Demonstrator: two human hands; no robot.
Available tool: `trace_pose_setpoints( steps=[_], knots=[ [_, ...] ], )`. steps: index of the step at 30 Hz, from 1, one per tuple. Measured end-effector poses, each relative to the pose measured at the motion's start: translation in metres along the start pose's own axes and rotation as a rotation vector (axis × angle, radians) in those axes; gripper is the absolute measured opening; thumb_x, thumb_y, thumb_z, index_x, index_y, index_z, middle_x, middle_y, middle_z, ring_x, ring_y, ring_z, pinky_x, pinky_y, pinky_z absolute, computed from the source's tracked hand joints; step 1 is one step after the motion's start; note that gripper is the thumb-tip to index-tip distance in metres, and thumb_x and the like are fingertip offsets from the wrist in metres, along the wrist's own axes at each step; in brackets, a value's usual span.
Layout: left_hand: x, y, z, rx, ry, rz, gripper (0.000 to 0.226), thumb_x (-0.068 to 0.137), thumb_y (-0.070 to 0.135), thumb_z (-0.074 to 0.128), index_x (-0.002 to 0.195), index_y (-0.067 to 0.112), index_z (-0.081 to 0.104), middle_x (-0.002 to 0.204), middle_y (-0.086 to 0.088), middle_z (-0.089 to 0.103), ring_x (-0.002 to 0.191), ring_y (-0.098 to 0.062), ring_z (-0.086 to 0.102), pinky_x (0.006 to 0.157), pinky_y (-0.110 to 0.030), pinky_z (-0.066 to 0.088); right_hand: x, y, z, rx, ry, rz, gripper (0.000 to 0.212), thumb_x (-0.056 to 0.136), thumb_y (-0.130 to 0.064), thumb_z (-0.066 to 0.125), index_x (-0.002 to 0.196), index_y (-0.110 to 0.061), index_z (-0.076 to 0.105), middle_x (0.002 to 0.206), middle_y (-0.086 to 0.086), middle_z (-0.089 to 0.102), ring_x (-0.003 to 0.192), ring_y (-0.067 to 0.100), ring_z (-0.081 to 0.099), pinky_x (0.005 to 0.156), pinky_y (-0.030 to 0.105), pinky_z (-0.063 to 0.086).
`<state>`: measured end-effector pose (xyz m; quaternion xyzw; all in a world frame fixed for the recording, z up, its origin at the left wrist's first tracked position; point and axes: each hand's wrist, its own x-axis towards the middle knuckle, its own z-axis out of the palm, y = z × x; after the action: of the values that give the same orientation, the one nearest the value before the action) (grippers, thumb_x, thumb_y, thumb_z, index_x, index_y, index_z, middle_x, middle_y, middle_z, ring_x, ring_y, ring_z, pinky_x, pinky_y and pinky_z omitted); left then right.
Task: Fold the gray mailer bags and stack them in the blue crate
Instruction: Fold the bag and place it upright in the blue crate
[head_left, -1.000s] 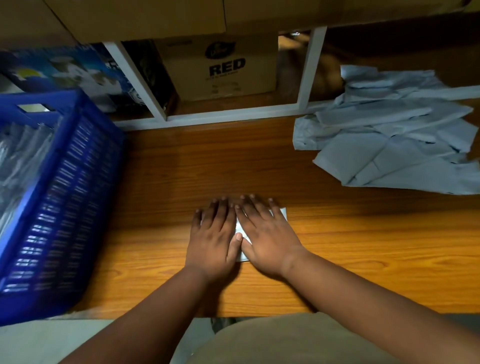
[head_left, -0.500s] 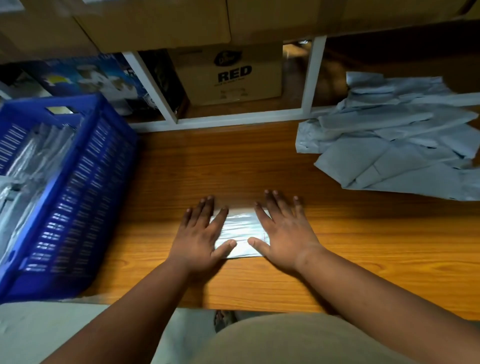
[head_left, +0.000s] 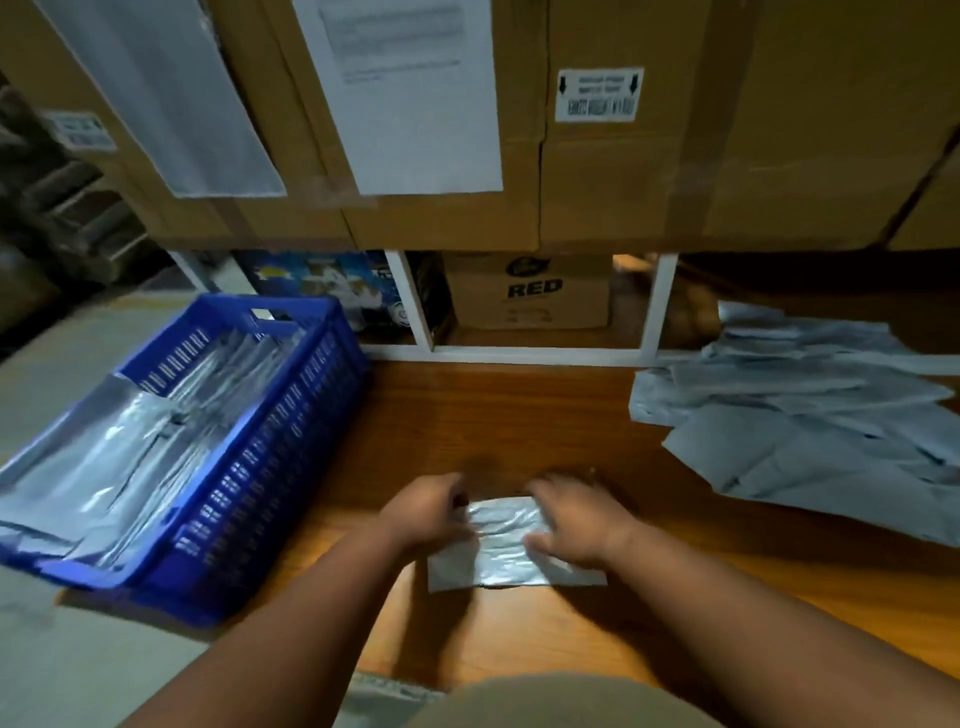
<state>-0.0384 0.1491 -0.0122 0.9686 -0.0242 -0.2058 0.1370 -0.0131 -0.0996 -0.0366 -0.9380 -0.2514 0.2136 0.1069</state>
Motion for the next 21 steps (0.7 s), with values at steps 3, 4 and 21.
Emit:
trace_pose_setpoints(
  steps=[3,4,21],
  knots=[
    [-0.02,-0.01,-0.034,-0.164,0.056,0.011,0.037,0.086,0.029,0.087,0.111,0.035,0.061,0.113,0.014,0.065,0.104,-0.007,0.066,0.087,-0.028,0.059,0.021,-0.03,-0.031,0.086,0.013,-0.114,0.046,0.094,-0.056,0.07,0.134,-0.038,0.056,0.132,-0.008,0.065,0.119,0.021,0.063,0.098,0.043,0.054],
    [-0.029,-0.015,-0.049,-0.174,0.073,0.019,0.035,0.088,0.027,0.085,0.112,0.037,0.062,0.113,0.014,0.065,0.103,-0.005,0.065,0.085,-0.027,0.059,0.029,-0.037,-0.044,0.058,0.006,-0.157,0.033,0.096,-0.053,0.07,0.124,-0.039,0.06,0.122,-0.01,0.066,0.11,0.019,0.065,0.091,0.042,0.056],
    [-0.222,-0.249,-0.214,-0.211,0.776,-0.309,0.019,0.078,0.025,0.083,0.086,0.024,0.066,0.078,0.009,0.067,0.076,-0.017,0.064,0.069,-0.032,0.051,0.161,-0.353,-0.23,-0.277,0.318,-0.674,0.009,0.099,-0.038,0.062,0.092,-0.035,0.065,0.093,-0.011,0.067,0.087,0.016,0.064,0.077,0.041,0.056]
  ],
)
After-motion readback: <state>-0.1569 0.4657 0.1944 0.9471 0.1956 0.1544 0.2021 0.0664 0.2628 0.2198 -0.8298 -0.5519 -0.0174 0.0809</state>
